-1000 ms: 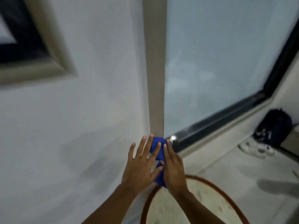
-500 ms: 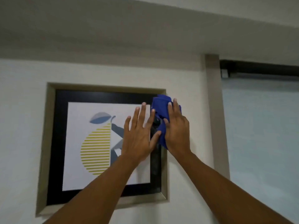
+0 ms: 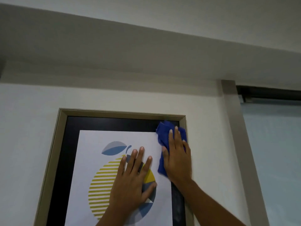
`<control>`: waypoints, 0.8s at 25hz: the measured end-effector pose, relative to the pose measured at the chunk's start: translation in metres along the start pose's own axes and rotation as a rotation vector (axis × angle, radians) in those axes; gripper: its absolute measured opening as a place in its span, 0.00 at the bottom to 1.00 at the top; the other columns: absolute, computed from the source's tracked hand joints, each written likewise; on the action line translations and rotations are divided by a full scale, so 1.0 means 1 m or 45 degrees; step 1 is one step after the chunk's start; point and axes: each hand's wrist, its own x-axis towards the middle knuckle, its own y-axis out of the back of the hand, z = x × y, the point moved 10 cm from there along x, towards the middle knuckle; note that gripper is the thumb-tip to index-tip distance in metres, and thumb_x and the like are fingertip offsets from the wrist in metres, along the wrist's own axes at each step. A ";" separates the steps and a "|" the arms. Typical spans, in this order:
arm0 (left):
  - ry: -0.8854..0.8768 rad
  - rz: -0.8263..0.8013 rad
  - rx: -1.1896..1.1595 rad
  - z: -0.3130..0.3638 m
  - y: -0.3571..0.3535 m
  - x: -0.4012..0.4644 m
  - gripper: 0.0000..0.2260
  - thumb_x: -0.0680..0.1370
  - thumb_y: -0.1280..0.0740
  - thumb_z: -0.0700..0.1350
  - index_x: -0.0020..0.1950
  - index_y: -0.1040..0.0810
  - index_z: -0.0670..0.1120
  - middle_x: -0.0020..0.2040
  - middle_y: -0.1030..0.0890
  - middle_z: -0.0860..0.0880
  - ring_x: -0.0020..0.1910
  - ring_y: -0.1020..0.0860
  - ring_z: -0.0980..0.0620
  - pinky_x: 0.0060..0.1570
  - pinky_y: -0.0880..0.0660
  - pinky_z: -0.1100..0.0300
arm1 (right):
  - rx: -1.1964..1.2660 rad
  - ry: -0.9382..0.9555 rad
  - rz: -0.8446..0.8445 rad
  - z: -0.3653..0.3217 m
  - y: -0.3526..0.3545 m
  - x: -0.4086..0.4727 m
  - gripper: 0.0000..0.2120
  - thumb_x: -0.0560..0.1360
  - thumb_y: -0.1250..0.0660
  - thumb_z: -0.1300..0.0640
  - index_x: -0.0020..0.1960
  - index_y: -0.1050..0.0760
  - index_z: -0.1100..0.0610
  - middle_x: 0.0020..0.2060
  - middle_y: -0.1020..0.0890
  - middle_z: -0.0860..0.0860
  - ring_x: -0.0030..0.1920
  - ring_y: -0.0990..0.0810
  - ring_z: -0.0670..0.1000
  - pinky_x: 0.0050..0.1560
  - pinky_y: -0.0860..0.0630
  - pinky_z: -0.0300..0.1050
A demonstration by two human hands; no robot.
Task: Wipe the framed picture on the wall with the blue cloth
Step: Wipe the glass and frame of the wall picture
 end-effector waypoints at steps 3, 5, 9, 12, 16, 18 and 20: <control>0.017 0.047 -0.012 0.003 -0.010 -0.019 0.34 0.79 0.48 0.67 0.80 0.41 0.50 0.82 0.43 0.43 0.80 0.45 0.40 0.75 0.48 0.41 | 0.031 0.077 0.008 0.003 -0.015 -0.090 0.29 0.83 0.53 0.46 0.79 0.54 0.56 0.80 0.53 0.49 0.76 0.43 0.56 0.73 0.40 0.54; 0.021 0.047 -0.036 0.008 -0.018 -0.037 0.34 0.79 0.48 0.66 0.80 0.41 0.49 0.82 0.44 0.43 0.80 0.45 0.41 0.76 0.51 0.43 | -0.152 0.149 -0.001 0.001 -0.021 -0.152 0.28 0.83 0.57 0.46 0.78 0.52 0.60 0.79 0.57 0.52 0.77 0.48 0.57 0.73 0.47 0.52; 0.039 0.032 -0.003 0.013 -0.020 -0.049 0.34 0.78 0.49 0.66 0.80 0.40 0.49 0.81 0.43 0.42 0.80 0.46 0.40 0.76 0.53 0.42 | -0.192 0.156 -0.194 0.000 -0.018 -0.185 0.29 0.83 0.60 0.46 0.78 0.57 0.62 0.79 0.57 0.55 0.78 0.54 0.56 0.74 0.51 0.50; 0.046 0.024 0.029 0.011 -0.022 -0.046 0.34 0.78 0.50 0.66 0.80 0.40 0.49 0.81 0.43 0.42 0.80 0.46 0.39 0.76 0.53 0.40 | 0.031 0.099 -0.207 -0.001 -0.009 -0.111 0.29 0.82 0.50 0.49 0.77 0.48 0.65 0.77 0.44 0.58 0.73 0.34 0.62 0.68 0.32 0.60; 0.045 0.023 0.046 0.010 -0.026 -0.045 0.34 0.78 0.50 0.67 0.79 0.38 0.48 0.80 0.41 0.41 0.79 0.45 0.39 0.76 0.52 0.40 | 0.018 0.021 -0.082 -0.001 0.006 0.022 0.28 0.79 0.38 0.61 0.75 0.43 0.66 0.75 0.39 0.63 0.73 0.37 0.65 0.69 0.34 0.62; 0.036 0.037 0.065 0.010 -0.025 -0.046 0.35 0.78 0.51 0.68 0.77 0.34 0.48 0.79 0.39 0.41 0.79 0.45 0.40 0.75 0.50 0.40 | 0.018 0.086 0.001 -0.009 0.010 0.041 0.27 0.79 0.38 0.61 0.75 0.42 0.67 0.75 0.38 0.63 0.74 0.37 0.64 0.69 0.35 0.60; 0.045 0.044 0.073 0.009 -0.024 -0.046 0.34 0.78 0.52 0.68 0.77 0.33 0.48 0.79 0.38 0.41 0.78 0.44 0.39 0.74 0.47 0.38 | 0.055 0.076 0.061 -0.003 0.008 0.021 0.27 0.80 0.40 0.58 0.76 0.42 0.65 0.75 0.37 0.60 0.74 0.37 0.60 0.71 0.36 0.59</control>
